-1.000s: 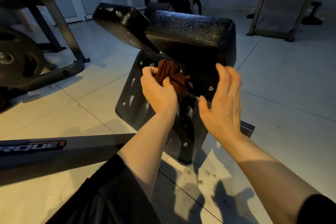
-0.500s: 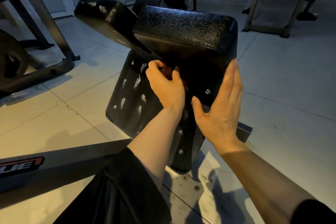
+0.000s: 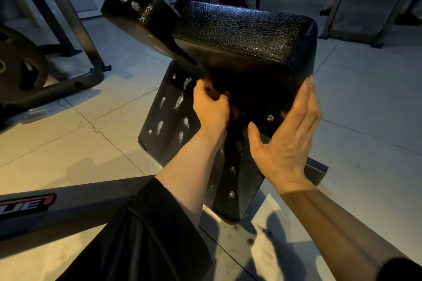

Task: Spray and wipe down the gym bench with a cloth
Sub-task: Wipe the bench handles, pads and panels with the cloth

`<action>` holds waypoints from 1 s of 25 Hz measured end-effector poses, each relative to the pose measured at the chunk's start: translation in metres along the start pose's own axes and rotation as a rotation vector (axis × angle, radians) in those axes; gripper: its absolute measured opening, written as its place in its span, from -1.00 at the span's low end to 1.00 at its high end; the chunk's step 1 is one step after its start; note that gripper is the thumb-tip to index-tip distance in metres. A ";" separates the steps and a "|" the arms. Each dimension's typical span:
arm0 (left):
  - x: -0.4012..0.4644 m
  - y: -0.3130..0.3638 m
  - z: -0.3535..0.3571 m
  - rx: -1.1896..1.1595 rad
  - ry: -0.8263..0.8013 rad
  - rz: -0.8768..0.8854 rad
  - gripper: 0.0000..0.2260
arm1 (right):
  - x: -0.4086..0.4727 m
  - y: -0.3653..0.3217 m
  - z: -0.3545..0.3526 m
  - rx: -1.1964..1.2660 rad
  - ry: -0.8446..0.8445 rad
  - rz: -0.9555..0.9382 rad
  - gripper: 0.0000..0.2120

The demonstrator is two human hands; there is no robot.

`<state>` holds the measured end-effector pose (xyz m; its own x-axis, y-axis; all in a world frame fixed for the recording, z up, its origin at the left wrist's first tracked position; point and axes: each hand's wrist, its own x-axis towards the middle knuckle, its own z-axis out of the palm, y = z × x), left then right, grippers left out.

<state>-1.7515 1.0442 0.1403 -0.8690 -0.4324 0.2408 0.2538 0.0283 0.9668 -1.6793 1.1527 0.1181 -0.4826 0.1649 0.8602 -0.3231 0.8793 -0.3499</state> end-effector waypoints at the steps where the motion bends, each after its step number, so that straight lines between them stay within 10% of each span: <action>1: -0.004 -0.002 0.001 0.004 -0.027 -0.042 -0.73 | 0.000 -0.001 0.000 0.009 0.001 -0.006 -0.10; 6: -0.012 0.001 0.019 -0.041 0.149 -0.015 -0.74 | 0.001 0.001 -0.006 0.028 -0.053 0.009 -0.07; 25: -0.098 0.055 0.010 -0.357 -0.297 -0.280 -0.85 | -0.012 0.003 -0.068 -0.010 -0.380 0.114 -0.29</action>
<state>-1.6562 1.0970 0.1706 -0.9936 -0.1049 0.0418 0.0790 -0.3820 0.9208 -1.6191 1.1832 0.1322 -0.7825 0.0864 0.6166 -0.2429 0.8695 -0.4301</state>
